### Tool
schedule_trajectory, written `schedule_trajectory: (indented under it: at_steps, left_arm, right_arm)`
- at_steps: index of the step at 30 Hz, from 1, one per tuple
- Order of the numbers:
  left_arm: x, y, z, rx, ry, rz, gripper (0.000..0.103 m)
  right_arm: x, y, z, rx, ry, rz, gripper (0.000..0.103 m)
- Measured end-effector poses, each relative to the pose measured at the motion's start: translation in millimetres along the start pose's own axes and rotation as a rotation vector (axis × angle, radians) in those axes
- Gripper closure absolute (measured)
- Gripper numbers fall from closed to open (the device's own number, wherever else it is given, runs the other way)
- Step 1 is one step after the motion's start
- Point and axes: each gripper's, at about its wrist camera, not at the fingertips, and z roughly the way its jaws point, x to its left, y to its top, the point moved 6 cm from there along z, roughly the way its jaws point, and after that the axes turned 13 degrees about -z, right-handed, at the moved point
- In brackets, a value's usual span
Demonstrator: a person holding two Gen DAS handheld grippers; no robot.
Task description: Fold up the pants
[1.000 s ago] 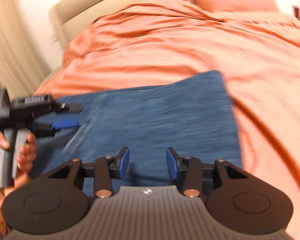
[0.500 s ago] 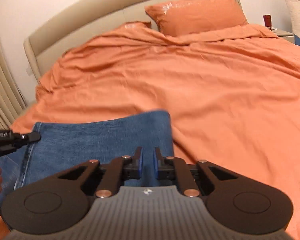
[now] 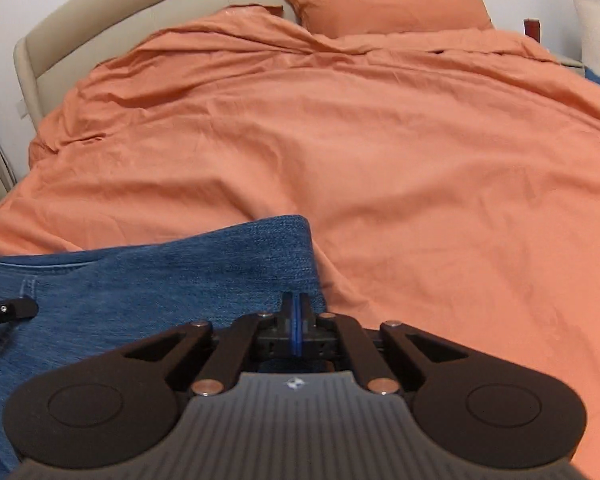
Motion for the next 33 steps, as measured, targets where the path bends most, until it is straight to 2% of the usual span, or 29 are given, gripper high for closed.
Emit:
schedule_trajectory:
  at_steps: [2, 3, 4, 10, 14, 19, 21, 24, 29, 33]
  left_arm:
    - [1.1, 0.4, -1.4, 0.004, -0.003, -0.013, 0.089]
    - [2.1, 0.8, -3.3, 0.005, 0.005, -0.024, 0.083]
    - [2.3, 1.8, -6.7, 0.005, 0.015, -0.034, 0.082]
    - [-18.0, 4.7, -49.8, 0.002, 0.059, -0.039, 0.082]
    - [-31.2, -13.5, -73.5, 0.039, 0.059, -0.038, 0.082]
    - [-36.9, -42.2, -83.3, 0.065, 0.117, 0.016, 0.082]
    - [-30.9, -47.5, -82.0, 0.063, 0.131, -0.004, 0.082]
    - [-21.6, -53.8, -74.7, 0.106, 0.118, -0.07, 0.082]
    - [-13.6, -65.8, -61.2, 0.125, 0.156, -0.058, 0.081]
    - [-9.8, -67.9, -59.6, 0.119, 0.154, -0.076, 0.078]
  right_arm:
    - [2.4, 1.1, -0.3, -0.001, -0.01, -0.015, 0.103]
    - [2.6, 1.7, -1.9, -0.004, -0.013, -0.014, 0.103]
    - [2.1, 3.3, -5.5, -0.011, -0.015, -0.006, 0.103]
    - [12.7, 10.2, -59.9, -0.013, 0.0, 0.012, 0.103]
    - [26.9, -2.3, -96.9, 0.032, 0.03, -0.024, 0.103]
    - [33.1, -26.5, -127.0, 0.059, 0.06, 0.008, 0.103]
    - [37.0, -39.8, -129.8, 0.084, 0.057, 0.005, 0.103]
    - [38.5, -55.0, -125.1, 0.124, 0.051, -0.014, 0.103]
    - [33.0, -73.4, -106.0, 0.184, 0.071, 0.012, 0.103]
    - [34.9, -76.8, -101.2, 0.189, 0.063, 0.013, 0.103]
